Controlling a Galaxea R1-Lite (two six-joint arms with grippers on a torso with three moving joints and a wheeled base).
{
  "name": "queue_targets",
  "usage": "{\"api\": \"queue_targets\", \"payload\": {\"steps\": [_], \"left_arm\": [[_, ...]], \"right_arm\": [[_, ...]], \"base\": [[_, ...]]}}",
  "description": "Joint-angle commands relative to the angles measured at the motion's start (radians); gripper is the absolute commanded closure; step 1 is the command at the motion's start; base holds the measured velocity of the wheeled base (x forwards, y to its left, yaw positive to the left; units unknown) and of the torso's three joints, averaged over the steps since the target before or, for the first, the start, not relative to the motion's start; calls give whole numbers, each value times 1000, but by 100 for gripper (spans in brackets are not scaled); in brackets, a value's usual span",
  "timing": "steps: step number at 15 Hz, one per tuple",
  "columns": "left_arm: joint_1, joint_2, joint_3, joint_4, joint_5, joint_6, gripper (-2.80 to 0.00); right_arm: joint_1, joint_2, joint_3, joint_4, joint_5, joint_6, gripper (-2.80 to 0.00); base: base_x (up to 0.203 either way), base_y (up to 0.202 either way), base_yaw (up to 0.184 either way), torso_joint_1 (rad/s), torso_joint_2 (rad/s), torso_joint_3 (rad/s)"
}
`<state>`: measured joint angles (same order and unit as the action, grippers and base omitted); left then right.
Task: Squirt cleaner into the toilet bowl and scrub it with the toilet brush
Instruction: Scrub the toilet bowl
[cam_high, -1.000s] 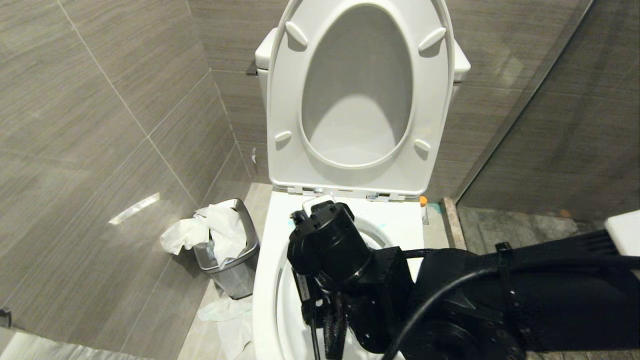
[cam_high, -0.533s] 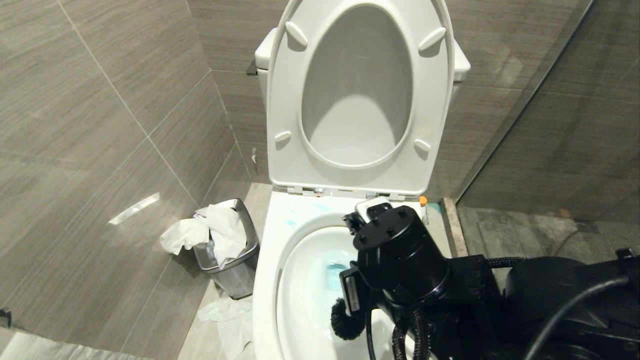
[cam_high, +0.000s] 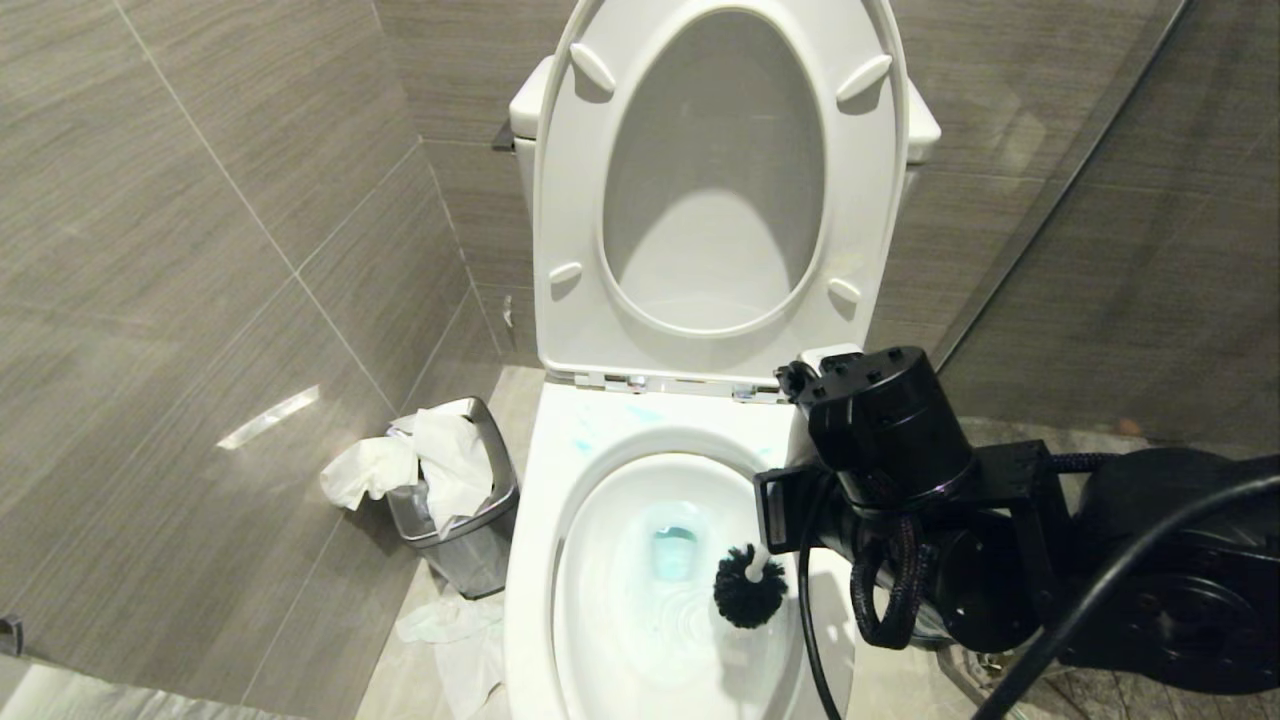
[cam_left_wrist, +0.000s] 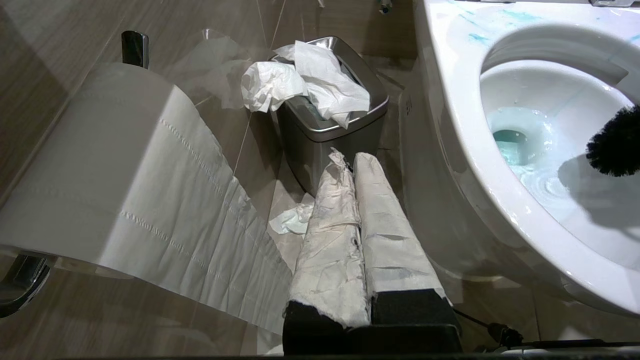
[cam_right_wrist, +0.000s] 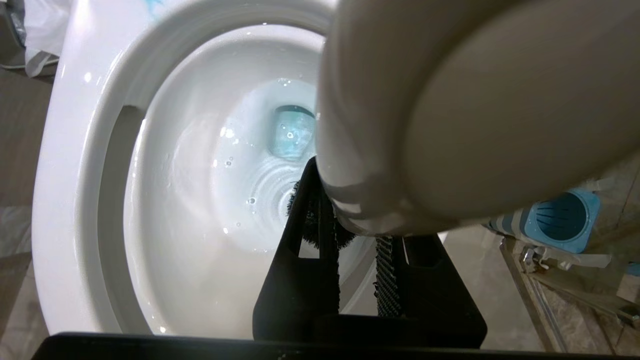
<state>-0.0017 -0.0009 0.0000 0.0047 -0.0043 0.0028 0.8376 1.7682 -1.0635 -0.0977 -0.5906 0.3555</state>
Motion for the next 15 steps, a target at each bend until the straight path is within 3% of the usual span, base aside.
{"api": "queue_targets", "payload": {"steps": [1, 9, 15], "left_arm": [[0, 1, 2, 0, 0, -1, 0], [0, 1, 2, 0, 0, 0, 0], [0, 1, 2, 0, 0, -1, 0]], "right_arm": [[-15, 29, -36, -3, -3, -2, 0], [-22, 266, -363, 0, 3, -77, 0], [-26, 348, -374, -4, 12, -89, 0]], "base": [[0, 0, 0, 0, 0, 0], [0, 0, 0, 0, 0, 0], [0, 0, 0, 0, 0, 0]]}}
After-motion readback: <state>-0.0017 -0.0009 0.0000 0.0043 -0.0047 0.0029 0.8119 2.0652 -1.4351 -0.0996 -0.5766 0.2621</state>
